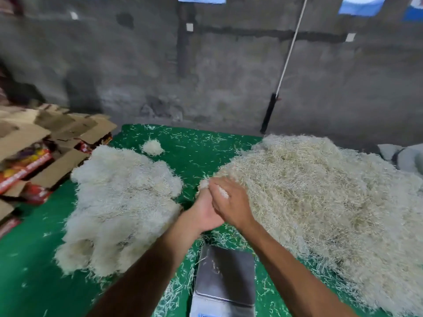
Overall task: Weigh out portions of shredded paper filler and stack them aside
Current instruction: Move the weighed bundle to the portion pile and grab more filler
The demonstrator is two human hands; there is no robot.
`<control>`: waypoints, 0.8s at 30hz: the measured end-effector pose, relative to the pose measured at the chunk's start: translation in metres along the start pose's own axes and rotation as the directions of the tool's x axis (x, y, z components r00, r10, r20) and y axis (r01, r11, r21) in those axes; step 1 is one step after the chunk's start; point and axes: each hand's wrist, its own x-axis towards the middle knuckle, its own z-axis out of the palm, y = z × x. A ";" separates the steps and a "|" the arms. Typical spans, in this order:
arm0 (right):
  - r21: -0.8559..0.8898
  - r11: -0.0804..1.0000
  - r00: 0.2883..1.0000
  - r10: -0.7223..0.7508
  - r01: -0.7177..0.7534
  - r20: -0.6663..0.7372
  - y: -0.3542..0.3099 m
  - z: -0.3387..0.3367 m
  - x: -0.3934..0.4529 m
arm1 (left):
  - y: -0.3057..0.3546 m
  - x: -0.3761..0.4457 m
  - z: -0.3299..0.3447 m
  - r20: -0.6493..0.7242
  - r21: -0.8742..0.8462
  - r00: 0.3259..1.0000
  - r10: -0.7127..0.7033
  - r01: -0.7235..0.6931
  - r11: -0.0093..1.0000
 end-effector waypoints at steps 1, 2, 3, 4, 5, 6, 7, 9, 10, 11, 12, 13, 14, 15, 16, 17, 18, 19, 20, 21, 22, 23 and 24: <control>0.044 0.999 1.000 -0.020 0.020 0.005 0.001 0.010 -0.005 | 0.006 0.001 -0.007 -0.059 -0.025 0.998 0.016 -0.017 1.000; 0.064 0.997 0.999 -0.052 0.051 0.011 -0.001 0.023 -0.012 | 0.012 -0.001 -0.020 -0.171 -0.044 0.984 0.051 -0.059 0.997; 0.077 0.995 0.997 -0.069 0.068 0.017 -0.003 0.039 -0.018 | 0.017 -0.003 -0.031 -0.256 -0.064 0.964 0.073 -0.092 0.994; 0.097 0.993 0.998 -0.062 0.059 0.023 -0.004 0.054 -0.021 | 0.020 -0.002 -0.045 -0.304 -0.095 0.949 0.084 -0.118 0.989; 0.119 0.993 0.999 -0.019 0.015 0.033 -0.005 0.066 -0.021 | 0.021 -0.004 -0.057 -0.310 -0.113 0.949 0.054 -0.094 0.989; 0.146 0.986 0.996 0.077 -0.083 0.049 -0.008 0.073 -0.017 | 0.020 -0.006 -0.067 -0.286 -0.144 0.958 0.015 -0.058 0.988; 0.159 0.965 0.977 0.197 -0.208 0.086 -0.006 0.081 -0.013 | 0.017 -0.011 -0.077 -0.240 -0.162 0.970 -0.037 -0.002 0.987; 0.056 0.929 0.916 0.348 -0.365 0.199 0.001 0.099 -0.007 | 0.010 -0.011 -0.096 -0.161 -0.227 0.983 -0.088 0.049 0.973; -0.016 0.918 0.887 0.389 -0.397 0.249 0.001 0.108 -0.006 | 0.009 -0.010 -0.106 -0.150 -0.257 0.984 -0.096 0.055 0.965; -0.052 0.904 0.860 0.421 -0.425 0.288 0.000 0.119 -0.004 | 0.009 -0.011 -0.117 -0.163 -0.288 0.983 -0.085 0.035 0.957; -0.054 0.882 0.827 0.458 -0.468 0.325 -0.003 0.131 0.001 | 0.012 -0.010 -0.130 -0.190 -0.340 0.980 -0.057 -0.011 0.940; -0.034 0.849 0.786 0.504 -0.528 0.358 -0.006 0.142 0.010 | 0.014 -0.011 -0.144 -0.220 -0.391 0.975 -0.022 -0.067 0.918; -0.001 0.807 0.744 0.546 -0.591 0.386 -0.011 0.151 0.021 | 0.018 -0.011 -0.157 -0.243 -0.443 0.970 0.016 -0.125 0.888; 0.046 0.766 0.707 0.566 -0.641 0.423 -0.016 0.160 0.035 | 0.022 -0.012 -0.171 -0.273 -0.486 0.961 0.055 -0.187 0.854; 0.125 0.739 0.699 0.549 -0.662 0.459 -0.023 0.166 0.051 | 0.026 -0.012 -0.183 -0.304 -0.530 0.949 0.088 -0.245 0.812; 0.208 0.715 0.703 0.513 -0.667 0.492 -0.027 0.171 0.067 | 0.030 -0.013 -0.193 -0.341 -0.564 0.935 0.100 -0.288 0.774; 0.246 0.701 0.700 0.484 -0.670 0.525 -0.032 0.174 0.081 | 0.032 -0.012 -0.202 -0.362 -0.588 0.927 0.100 -0.310 0.747; 0.260 0.677 0.672 0.461 -0.689 0.580 -0.031 0.178 0.091 | 0.033 -0.012 -0.207 -0.372 -0.596 0.923 0.099 -0.320 0.736; 0.244 0.650 0.627 0.458 -0.720 0.630 -0.029 0.180 0.096 | 0.032 -0.011 -0.211 -0.380 -0.590 0.919 0.100 -0.325 0.739; 0.225 0.631 0.594 0.465 -0.742 0.656 -0.024 0.182 0.095 | 0.030 -0.008 -0.213 -0.388 -0.569 0.917 0.096 -0.320 0.757; 0.210 0.628 0.587 0.483 -0.750 0.650 -0.019 0.182 0.091 | 0.026 -0.005 -0.213 -0.394 -0.535 0.915 0.092 -0.309 0.786; 0.200 0.640 0.600 0.500 -0.742 0.625 -0.010 0.182 0.083 | 0.022 -0.003 -0.212 -0.399 -0.483 0.912 0.090 -0.293 0.825; 0.186 0.655 0.613 0.516 -0.733 0.599 -0.002 0.181 0.074 | 0.019 0.000 -0.210 -0.402 -0.429 0.911 0.095 -0.279 0.859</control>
